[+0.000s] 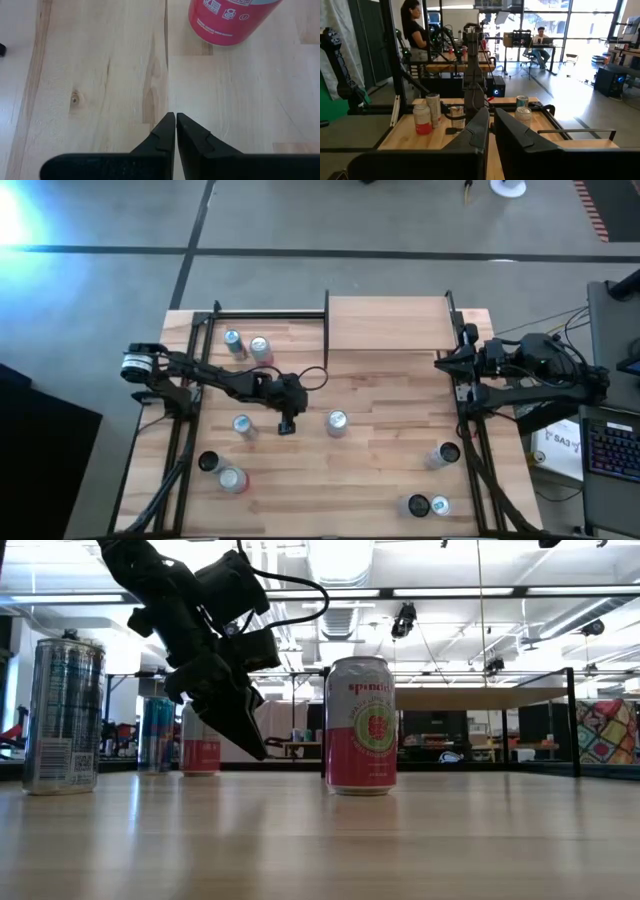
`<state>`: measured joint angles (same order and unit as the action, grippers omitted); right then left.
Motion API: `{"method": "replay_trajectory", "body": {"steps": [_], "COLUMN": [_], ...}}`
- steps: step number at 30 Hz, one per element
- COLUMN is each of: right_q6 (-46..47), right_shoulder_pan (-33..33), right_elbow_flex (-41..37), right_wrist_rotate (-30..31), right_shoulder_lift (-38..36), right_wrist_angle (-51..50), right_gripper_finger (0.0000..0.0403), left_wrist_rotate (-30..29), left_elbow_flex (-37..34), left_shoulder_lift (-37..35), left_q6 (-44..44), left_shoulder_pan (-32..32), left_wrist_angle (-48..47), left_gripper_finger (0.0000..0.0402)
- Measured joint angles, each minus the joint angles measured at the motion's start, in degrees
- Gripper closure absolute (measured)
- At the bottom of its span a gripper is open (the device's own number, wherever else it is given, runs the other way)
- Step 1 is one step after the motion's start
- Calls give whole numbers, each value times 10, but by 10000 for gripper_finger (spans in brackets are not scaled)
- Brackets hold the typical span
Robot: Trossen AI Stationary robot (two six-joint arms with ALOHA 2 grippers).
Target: Place canned beverage on shelf
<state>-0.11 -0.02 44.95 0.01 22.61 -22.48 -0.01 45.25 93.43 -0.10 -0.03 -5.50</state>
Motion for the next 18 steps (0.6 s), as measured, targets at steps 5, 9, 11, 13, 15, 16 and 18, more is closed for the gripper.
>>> {"method": "replay_trajectory", "body": {"steps": [5,9,11,13,15,16,18], "right_q6": [0,1,0,0,4,8,20], "right_shoulder_pan": [0,0,0,0,0,0,0], "right_elbow_flex": [0,0,0,0,0,0,0], "right_wrist_rotate": [0,0,0,0,0,0,0], "right_shoulder_lift": [0,0,0,0,0,0,0], "right_wrist_angle": [0,0,0,0,1,3,7], "right_gripper_finger": [380,380,380,380,380,380,380], "left_wrist_rotate": [0,0,0,0,0,0,0], "left_elbow_flex": [0,0,0,0,0,0,0], "left_shoulder_lift": [0,0,0,0,0,0,0], "left_q6": [0,0,0,0,0,0,0], "left_shoulder_pan": [0,0,0,0,0,0,0], "left_wrist_angle": [0,0,0,0,0,0,0], "left_gripper_finger": [402,402,402,402,402,402,402]}}
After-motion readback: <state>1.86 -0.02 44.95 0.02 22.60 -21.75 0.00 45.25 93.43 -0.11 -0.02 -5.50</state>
